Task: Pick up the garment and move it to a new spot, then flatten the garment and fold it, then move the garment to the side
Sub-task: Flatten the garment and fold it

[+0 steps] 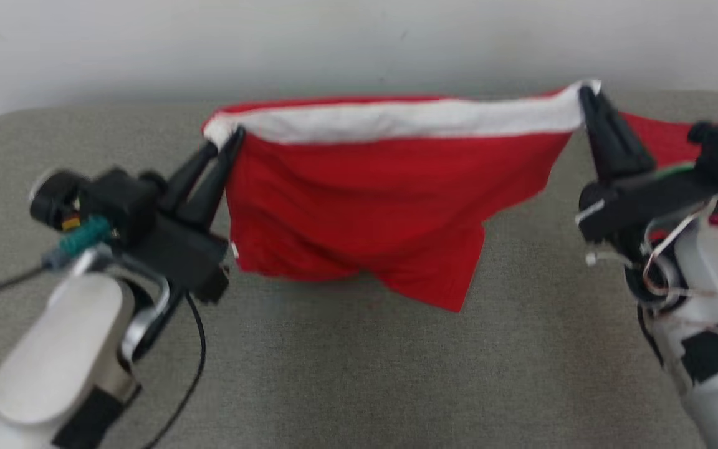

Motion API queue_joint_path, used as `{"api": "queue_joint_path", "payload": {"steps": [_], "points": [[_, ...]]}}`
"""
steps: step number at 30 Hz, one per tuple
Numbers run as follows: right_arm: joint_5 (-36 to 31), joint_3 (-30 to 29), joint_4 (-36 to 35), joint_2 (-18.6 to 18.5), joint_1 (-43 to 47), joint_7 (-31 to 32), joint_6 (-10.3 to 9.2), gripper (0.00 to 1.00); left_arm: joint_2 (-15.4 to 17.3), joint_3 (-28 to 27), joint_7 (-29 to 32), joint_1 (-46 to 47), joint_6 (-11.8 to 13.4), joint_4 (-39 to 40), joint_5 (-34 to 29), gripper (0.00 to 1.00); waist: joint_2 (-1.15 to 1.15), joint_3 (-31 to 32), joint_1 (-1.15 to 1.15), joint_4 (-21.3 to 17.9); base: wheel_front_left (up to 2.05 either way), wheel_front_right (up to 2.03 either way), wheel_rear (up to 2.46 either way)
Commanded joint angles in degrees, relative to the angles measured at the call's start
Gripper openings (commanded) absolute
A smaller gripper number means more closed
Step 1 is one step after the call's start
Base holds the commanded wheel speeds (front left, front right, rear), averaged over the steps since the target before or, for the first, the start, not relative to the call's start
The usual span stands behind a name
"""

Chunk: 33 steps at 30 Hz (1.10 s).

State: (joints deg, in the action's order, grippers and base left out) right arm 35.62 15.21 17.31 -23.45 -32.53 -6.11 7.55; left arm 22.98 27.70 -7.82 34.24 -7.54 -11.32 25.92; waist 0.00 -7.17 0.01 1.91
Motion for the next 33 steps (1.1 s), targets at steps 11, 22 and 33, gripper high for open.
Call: {"api": "queue_joint_path", "payload": {"steps": [11,22,33], "points": [[-0.39,-2.15,12.57,3.96,-38.95,4.54,-0.17,0.00,5.19,11.09,3.90,41.37,0.15,-8.16,9.52,0.00,0.00,-19.55,-0.01,-2.62,0.00,0.00,0.00],[-0.92,0.68,25.76,5.69,-65.64,5.23,-0.17,0.00,5.50,18.04,0.20,69.98,0.15,-20.50,18.48,0.00,0.00,-27.13,-0.01,-3.85,0.00,0.00,0.00],[-0.08,4.78,31.91,5.60,-71.11,1.63,-0.17,0.00,6.58,27.40,-5.26,75.22,0.15,-25.42,25.18,0.00,0.00,-28.84,-0.01,-4.39,0.00,0.00,0.00]]}}
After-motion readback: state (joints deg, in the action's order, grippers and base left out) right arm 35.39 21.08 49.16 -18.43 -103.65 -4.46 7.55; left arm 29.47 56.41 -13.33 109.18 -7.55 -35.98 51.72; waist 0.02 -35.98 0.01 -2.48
